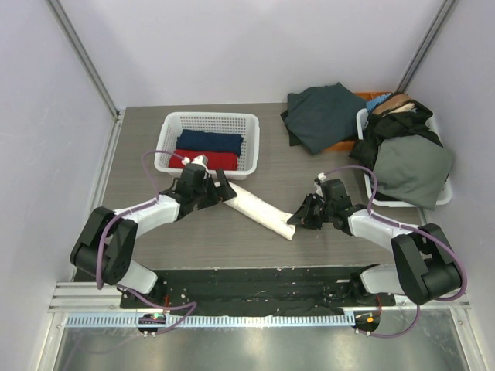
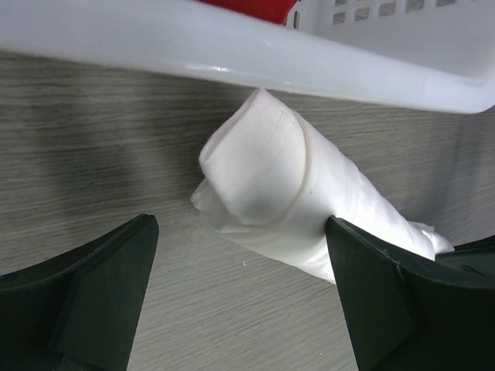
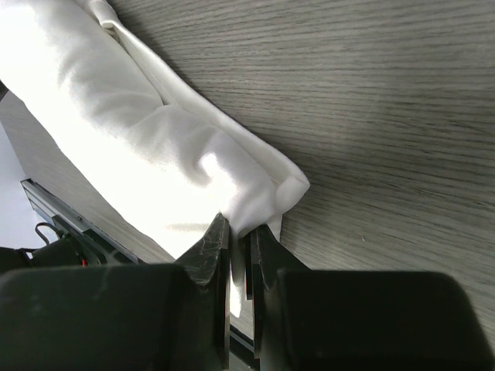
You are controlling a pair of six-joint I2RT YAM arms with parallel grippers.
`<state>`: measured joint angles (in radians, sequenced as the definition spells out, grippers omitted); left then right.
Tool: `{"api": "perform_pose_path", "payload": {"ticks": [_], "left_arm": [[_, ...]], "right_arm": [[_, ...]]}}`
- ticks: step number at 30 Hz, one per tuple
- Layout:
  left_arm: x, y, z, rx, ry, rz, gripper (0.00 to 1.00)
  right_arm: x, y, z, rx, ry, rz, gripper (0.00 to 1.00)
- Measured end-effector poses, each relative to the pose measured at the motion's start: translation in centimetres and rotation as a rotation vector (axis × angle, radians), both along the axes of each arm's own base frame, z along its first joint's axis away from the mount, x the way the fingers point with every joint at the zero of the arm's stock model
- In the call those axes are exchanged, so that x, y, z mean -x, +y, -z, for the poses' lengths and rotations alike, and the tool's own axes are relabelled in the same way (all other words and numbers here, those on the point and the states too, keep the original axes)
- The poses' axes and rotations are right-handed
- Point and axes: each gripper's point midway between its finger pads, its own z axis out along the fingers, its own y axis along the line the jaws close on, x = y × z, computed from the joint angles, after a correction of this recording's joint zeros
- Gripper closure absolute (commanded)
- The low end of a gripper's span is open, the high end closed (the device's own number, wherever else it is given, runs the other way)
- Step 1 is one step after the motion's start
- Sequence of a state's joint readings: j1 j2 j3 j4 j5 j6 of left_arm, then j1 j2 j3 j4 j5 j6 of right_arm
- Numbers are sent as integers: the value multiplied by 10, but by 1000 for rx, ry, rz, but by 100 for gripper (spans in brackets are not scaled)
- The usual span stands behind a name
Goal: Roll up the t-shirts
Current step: Pick up the T-shirt from the center of the board.
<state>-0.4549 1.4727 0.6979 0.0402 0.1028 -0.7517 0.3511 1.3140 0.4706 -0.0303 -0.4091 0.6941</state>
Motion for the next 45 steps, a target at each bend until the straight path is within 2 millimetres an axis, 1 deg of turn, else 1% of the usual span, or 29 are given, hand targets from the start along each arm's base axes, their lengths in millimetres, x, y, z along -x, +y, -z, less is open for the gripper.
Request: {"api": "perform_pose_path", "payload": {"ticks": [3, 6, 11, 15, 21, 25, 26, 27, 30, 37, 38, 40, 42, 44, 45], "left_arm": [[-5, -2, 2, 20, -1, -12, 9], [-8, -4, 6, 41, 7, -31, 12], [-12, -6, 14, 102, 19, -57, 13], [-19, -11, 11, 174, -15, -74, 11], [-19, -13, 7, 277, -74, -106, 4], [-18, -13, 5, 320, -93, -127, 5], [-18, -13, 5, 325, -95, -131, 7], [-18, -12, 4, 328, -97, -135, 13], [-19, -13, 7, 340, -88, -147, 22], [-24, -18, 13, 375, -82, -155, 35], [-25, -18, 13, 377, -88, -154, 39], [-27, -19, 13, 381, -98, -154, 43], [-28, -19, 13, 384, -104, -153, 49], [-28, -19, 13, 383, -109, -153, 57], [-28, -19, 13, 382, -110, -154, 66]], "right_arm": [[0, 0, 0, -2, -1, -1, 99], [0, 1, 0, -4, -2, -3, 99], [0, 1, 0, -5, -1, -4, 99], [1, 1, 0, -7, 0, -6, 99], [1, 2, 1, -9, 2, -8, 99], [1, 2, 1, -10, 1, -8, 99], [1, 2, 1, -10, 1, -8, 99], [1, 2, 1, -10, 1, -8, 99], [1, 2, 1, -10, 1, -8, 99], [1, 2, 1, -10, 1, -8, 99], [1, 2, 1, -10, 1, -8, 99], [1, 2, 0, -10, 0, -8, 99], [1, 2, 0, -10, 0, -8, 99], [1, 2, 0, -10, 1, -8, 99], [1, 2, 1, -10, 1, -8, 99]]}}
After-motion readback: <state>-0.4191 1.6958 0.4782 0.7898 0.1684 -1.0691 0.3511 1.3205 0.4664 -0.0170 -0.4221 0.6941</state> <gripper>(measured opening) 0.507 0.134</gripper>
